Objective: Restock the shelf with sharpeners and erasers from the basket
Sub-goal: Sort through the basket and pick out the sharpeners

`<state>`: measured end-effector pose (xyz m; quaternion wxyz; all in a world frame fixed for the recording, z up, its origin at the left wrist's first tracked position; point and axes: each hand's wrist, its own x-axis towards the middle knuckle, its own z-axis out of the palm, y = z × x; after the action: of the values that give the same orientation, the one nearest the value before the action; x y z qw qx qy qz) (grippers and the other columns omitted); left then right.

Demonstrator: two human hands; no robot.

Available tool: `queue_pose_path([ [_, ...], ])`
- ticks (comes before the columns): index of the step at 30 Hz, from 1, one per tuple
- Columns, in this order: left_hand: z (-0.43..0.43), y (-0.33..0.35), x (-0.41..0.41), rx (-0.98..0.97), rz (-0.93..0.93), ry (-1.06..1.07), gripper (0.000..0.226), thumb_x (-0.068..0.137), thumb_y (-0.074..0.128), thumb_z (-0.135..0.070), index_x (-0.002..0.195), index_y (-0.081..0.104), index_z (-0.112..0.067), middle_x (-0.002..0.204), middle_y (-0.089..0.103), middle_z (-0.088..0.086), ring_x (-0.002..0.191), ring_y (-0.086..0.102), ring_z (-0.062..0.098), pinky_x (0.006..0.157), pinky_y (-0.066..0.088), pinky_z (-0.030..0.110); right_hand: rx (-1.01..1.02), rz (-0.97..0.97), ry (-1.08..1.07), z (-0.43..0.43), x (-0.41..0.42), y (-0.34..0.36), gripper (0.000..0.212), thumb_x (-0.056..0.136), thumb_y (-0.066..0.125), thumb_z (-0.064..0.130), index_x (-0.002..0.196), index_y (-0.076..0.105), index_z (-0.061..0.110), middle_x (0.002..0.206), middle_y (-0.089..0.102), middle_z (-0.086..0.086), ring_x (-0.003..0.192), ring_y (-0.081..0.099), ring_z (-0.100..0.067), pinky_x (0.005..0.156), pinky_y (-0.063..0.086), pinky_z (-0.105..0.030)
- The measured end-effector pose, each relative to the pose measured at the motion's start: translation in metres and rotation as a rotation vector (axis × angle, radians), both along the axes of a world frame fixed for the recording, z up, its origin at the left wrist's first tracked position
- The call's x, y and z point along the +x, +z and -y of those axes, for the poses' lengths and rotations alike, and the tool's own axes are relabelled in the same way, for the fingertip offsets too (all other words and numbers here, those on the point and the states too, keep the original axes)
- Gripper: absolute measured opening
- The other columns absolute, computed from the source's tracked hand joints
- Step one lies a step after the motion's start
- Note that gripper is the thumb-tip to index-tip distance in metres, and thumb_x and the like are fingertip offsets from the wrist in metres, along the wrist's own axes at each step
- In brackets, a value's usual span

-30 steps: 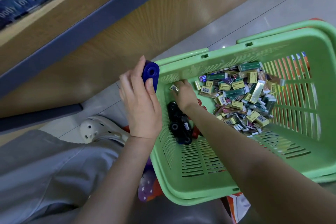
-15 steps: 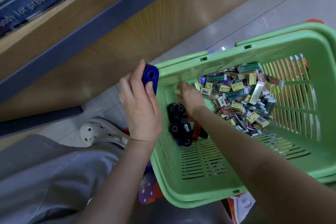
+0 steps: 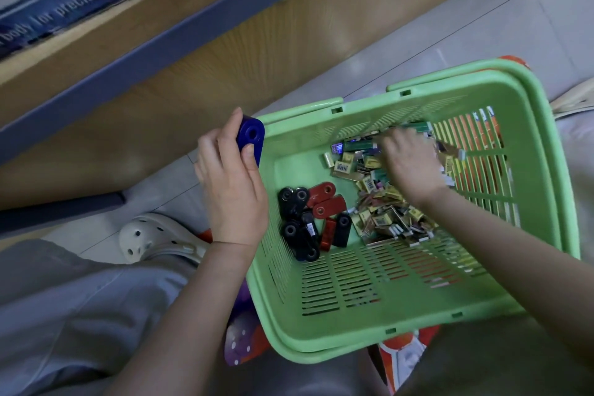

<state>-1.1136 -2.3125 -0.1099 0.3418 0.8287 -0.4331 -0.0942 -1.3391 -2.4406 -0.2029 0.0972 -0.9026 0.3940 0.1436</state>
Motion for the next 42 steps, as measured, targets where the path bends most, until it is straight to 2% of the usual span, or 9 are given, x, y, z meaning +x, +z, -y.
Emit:
queue_pose_path([
  [3,0.0,0.001,-0.001,0.011,0.01,-0.001,0.039,0.102,0.03,-0.021,0.135,0.042,-0.005,0.112,0.047,0.023,0.101,0.043,0.022,0.091,0.04,0.044,0.241,-0.033,0.318,-0.02,0.029,-0.025,0.063,0.083,0.06,0.001,0.139,0.038,0.018,0.142,0.04,-0.004,0.131,0.037,-0.023,0.113,0.024,-0.035],
  [7,0.0,-0.001,0.0,0.004,0.023,-0.016,0.04,0.102,0.024,-0.026,0.136,0.039,-0.01,0.112,0.047,0.022,0.102,0.043,0.023,0.092,0.039,0.043,0.27,-0.218,0.443,-0.011,0.058,-0.048,0.086,0.081,0.059,-0.005,0.149,0.015,0.024,0.156,0.015,-0.001,0.139,0.022,-0.026,0.115,0.019,-0.038],
  [17,0.0,-0.002,0.0,0.026,0.056,-0.011,0.038,0.102,0.024,-0.026,0.135,0.038,-0.012,0.111,0.048,0.023,0.101,0.043,0.023,0.091,0.035,0.035,0.322,-0.274,0.359,0.0,0.068,-0.048,0.056,0.086,0.057,0.003,0.138,0.037,0.013,0.139,0.034,-0.013,0.107,0.051,-0.027,0.107,0.033,-0.043],
  [19,0.0,-0.002,-0.001,0.031,0.054,-0.007,0.038,0.102,0.026,-0.023,0.135,0.04,-0.01,0.111,0.048,0.022,0.1,0.043,0.023,0.091,0.036,0.036,0.349,-0.234,0.324,-0.002,0.067,-0.046,0.048,0.084,0.053,-0.006,0.13,0.045,0.008,0.132,0.037,-0.013,0.093,0.053,-0.026,0.091,0.044,-0.039],
  [21,0.0,-0.001,-0.001,0.041,0.049,0.003,0.038,0.102,0.03,-0.019,0.135,0.042,-0.007,0.111,0.048,0.023,0.1,0.043,0.023,0.091,0.036,0.037,0.389,-0.16,0.247,-0.005,0.063,-0.042,0.043,0.084,0.052,-0.011,0.123,0.05,0.005,0.129,0.038,-0.014,0.088,0.052,-0.026,0.076,0.05,-0.035],
  [29,0.002,0.004,-0.002,0.05,0.049,0.018,0.04,0.098,0.033,-0.013,0.133,0.047,-0.001,0.111,0.05,0.024,0.101,0.041,0.023,0.092,0.035,0.04,0.469,0.45,-0.3,-0.003,0.022,0.015,0.021,0.086,0.064,0.002,0.106,0.067,0.003,0.099,0.063,-0.008,0.082,0.06,-0.016,0.087,0.054,-0.029],
  [33,0.003,0.006,-0.002,0.048,0.055,0.014,0.041,0.098,0.032,-0.014,0.134,0.046,-0.002,0.112,0.05,0.023,0.102,0.04,0.023,0.092,0.033,0.038,0.263,0.403,-0.429,0.013,-0.013,0.041,0.026,0.092,0.057,0.01,0.117,0.061,0.004,0.11,0.06,-0.011,0.097,0.059,-0.024,0.097,0.048,-0.036],
  [36,0.002,0.005,-0.001,0.05,0.055,0.016,0.041,0.098,0.031,-0.015,0.134,0.046,-0.002,0.112,0.05,0.023,0.103,0.041,0.024,0.091,0.029,0.033,0.02,0.148,-0.233,0.01,-0.03,0.035,0.038,0.093,0.052,0.02,0.129,0.053,0.008,0.124,0.055,-0.013,0.116,0.049,-0.029,0.108,0.034,-0.039],
  [42,0.003,0.004,-0.001,0.044,0.05,0.021,0.042,0.097,0.032,-0.014,0.134,0.047,-0.002,0.111,0.05,0.023,0.101,0.04,0.023,0.091,0.028,0.031,0.385,0.095,0.044,-0.023,0.017,0.004,0.058,0.092,0.058,0.016,0.144,0.033,0.014,0.146,0.038,-0.007,0.132,0.038,-0.024,0.114,0.023,-0.032],
])
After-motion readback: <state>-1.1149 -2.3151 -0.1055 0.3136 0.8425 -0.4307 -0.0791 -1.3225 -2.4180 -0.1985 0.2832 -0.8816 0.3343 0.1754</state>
